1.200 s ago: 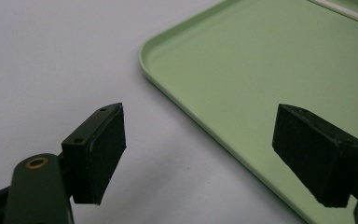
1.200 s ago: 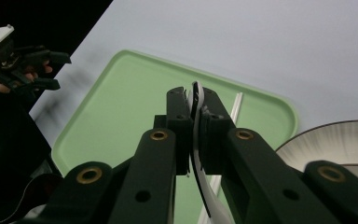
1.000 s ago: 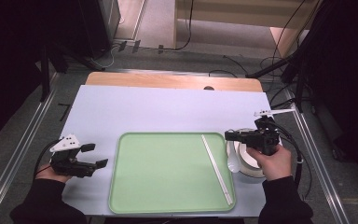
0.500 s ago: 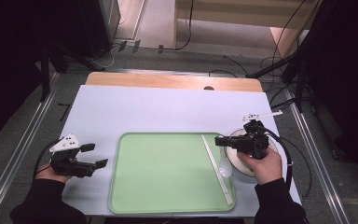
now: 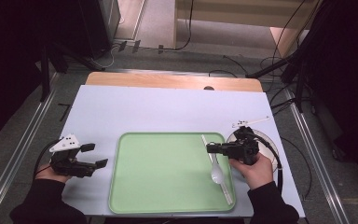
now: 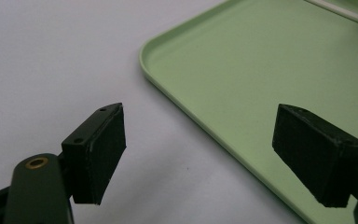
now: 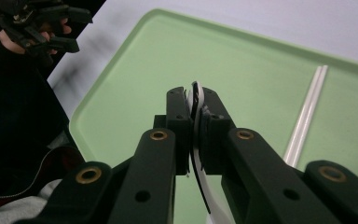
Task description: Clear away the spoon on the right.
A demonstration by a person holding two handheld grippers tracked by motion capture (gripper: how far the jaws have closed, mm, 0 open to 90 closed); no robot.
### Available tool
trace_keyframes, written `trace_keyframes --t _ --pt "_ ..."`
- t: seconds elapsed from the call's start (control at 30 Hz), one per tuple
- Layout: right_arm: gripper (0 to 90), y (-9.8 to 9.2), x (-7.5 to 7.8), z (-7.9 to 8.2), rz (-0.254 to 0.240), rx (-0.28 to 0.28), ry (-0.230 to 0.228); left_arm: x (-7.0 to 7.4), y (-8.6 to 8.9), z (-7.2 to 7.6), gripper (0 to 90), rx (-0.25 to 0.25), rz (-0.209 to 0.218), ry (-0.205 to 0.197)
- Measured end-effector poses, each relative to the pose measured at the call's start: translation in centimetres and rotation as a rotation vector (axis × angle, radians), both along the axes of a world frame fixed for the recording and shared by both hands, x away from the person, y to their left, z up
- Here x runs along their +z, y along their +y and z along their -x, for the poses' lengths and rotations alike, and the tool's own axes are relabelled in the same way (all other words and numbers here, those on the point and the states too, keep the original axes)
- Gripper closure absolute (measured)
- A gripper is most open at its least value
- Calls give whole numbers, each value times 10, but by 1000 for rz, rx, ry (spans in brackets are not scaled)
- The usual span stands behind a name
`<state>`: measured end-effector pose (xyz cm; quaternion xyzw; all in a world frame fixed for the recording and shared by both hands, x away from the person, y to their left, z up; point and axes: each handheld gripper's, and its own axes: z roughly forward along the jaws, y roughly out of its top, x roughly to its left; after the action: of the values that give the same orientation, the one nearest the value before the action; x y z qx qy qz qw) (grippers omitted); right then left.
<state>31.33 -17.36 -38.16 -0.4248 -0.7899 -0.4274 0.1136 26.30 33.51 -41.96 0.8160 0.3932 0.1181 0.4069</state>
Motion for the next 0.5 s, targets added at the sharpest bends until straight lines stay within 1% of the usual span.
trace_keyframes --t 0.07,0.23,0.4,0.5 --pt "856 1 -1 0 -2 6 -7 0 0 0 174 -1 -2 -1" --pt "855 8 -5 1 1 16 1 0 0 0 174 -2 0 -1" --pt "854 16 -11 1 12 35 12 0 -1 0 174 -2 0 2" --pt "853 23 -16 2 23 50 27 0 0 0 174 -3 0 2"
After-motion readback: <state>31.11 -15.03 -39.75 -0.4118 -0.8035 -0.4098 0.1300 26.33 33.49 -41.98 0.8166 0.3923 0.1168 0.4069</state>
